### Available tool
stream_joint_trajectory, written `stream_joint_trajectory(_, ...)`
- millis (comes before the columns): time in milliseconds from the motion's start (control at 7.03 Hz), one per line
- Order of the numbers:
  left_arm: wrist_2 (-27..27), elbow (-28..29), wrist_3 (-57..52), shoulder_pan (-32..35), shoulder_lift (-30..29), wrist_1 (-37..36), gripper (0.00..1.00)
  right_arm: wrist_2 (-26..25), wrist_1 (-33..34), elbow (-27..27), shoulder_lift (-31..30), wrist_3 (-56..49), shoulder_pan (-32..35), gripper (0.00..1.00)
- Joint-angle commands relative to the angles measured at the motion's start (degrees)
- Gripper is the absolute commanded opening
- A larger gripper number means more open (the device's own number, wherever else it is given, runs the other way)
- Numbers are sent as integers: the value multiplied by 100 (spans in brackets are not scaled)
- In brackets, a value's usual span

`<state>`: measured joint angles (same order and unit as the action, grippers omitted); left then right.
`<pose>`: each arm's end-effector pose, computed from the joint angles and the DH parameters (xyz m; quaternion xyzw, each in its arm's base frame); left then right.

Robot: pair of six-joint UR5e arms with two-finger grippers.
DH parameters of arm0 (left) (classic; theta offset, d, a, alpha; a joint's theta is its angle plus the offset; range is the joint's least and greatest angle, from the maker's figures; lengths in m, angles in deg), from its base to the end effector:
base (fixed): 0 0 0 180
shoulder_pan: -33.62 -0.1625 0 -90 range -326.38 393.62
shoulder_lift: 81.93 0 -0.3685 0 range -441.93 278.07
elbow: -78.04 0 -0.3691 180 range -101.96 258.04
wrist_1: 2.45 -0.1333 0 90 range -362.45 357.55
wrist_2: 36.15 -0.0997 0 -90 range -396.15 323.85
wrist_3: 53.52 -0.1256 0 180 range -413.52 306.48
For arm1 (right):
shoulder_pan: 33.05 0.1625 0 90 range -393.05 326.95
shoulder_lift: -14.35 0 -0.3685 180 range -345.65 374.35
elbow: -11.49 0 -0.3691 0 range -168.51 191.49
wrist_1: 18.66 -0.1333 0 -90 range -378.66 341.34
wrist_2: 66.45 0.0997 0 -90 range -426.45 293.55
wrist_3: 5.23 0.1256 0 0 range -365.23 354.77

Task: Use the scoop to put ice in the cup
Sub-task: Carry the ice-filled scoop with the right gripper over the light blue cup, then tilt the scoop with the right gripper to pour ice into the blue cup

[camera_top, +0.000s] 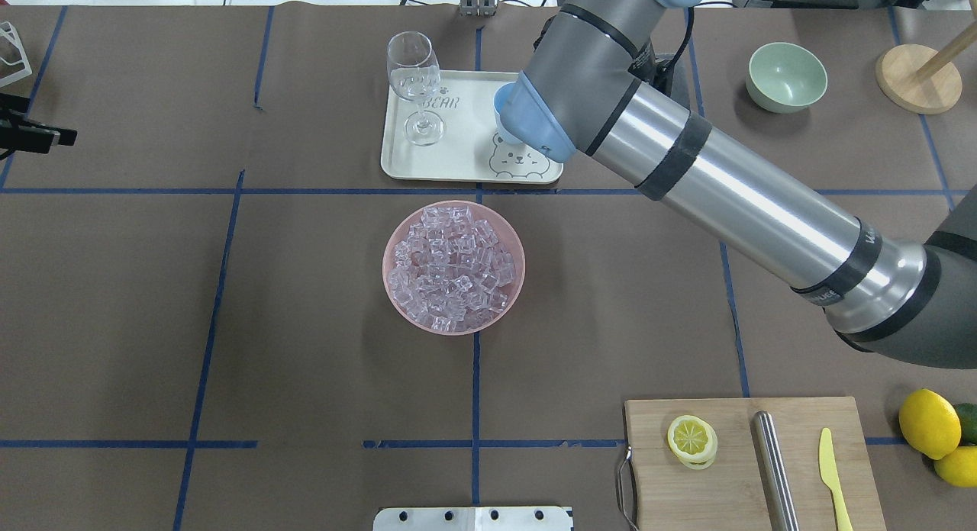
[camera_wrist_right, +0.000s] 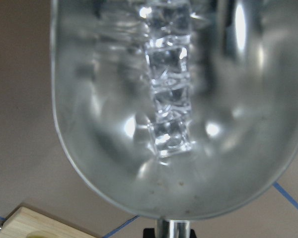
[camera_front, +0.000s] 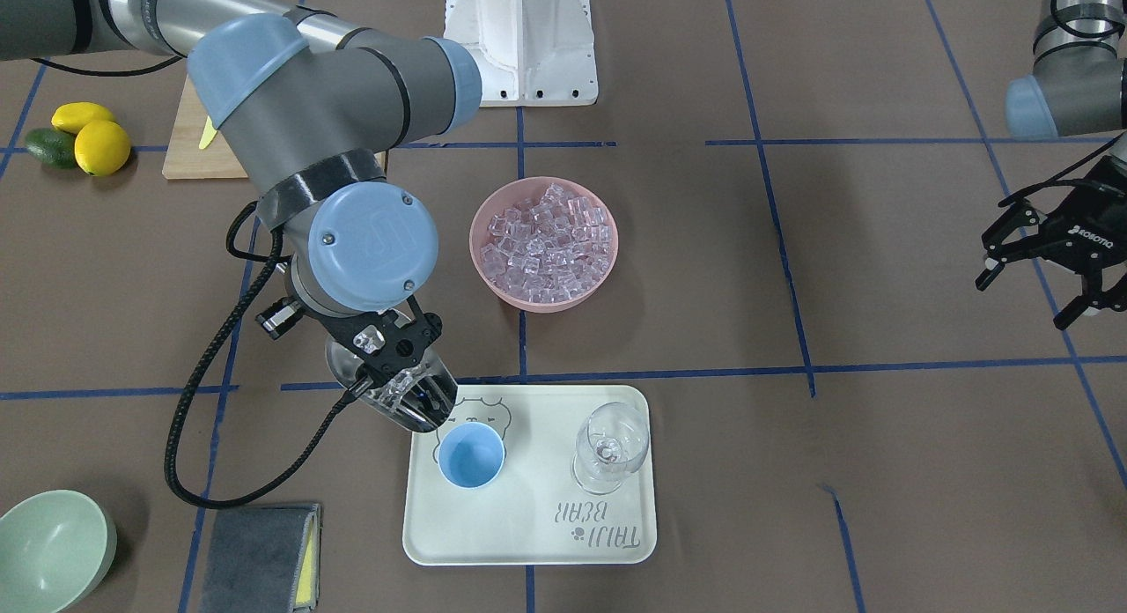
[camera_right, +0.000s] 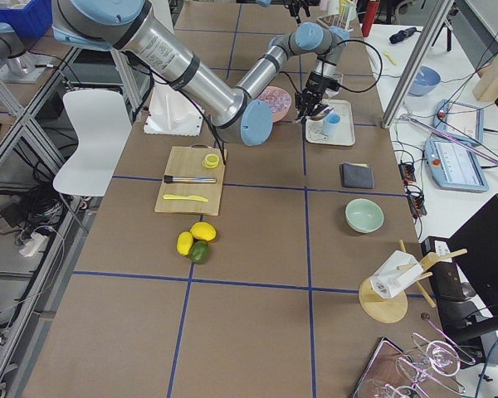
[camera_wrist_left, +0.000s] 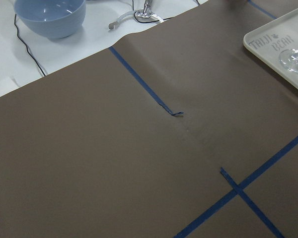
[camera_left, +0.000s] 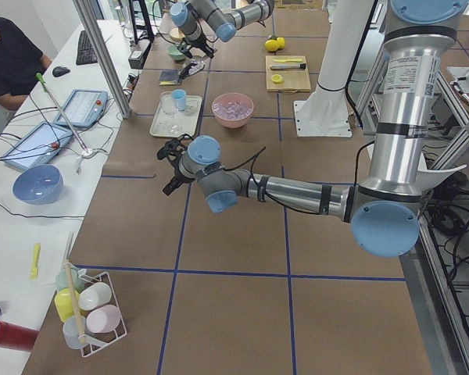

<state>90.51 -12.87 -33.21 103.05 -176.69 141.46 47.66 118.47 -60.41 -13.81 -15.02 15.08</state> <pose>0.1335 -0.5216 0.4583 0.3466 0.4204 0.1581 0.8235 -0.3957 -0.5643 0.2016 -0.0855 -0.1926 -0.4203 0.8825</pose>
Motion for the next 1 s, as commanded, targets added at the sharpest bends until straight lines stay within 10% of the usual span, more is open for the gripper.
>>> stream_joint_trajectory(0,34,-5,-10,0,10,-65,100,-378,7,1259,764,-5,-127,0)
stream_joint_trajectory(853,52,-14,-18,0,45,-56,100,-1451,655,1459,925,-381,-348,0)
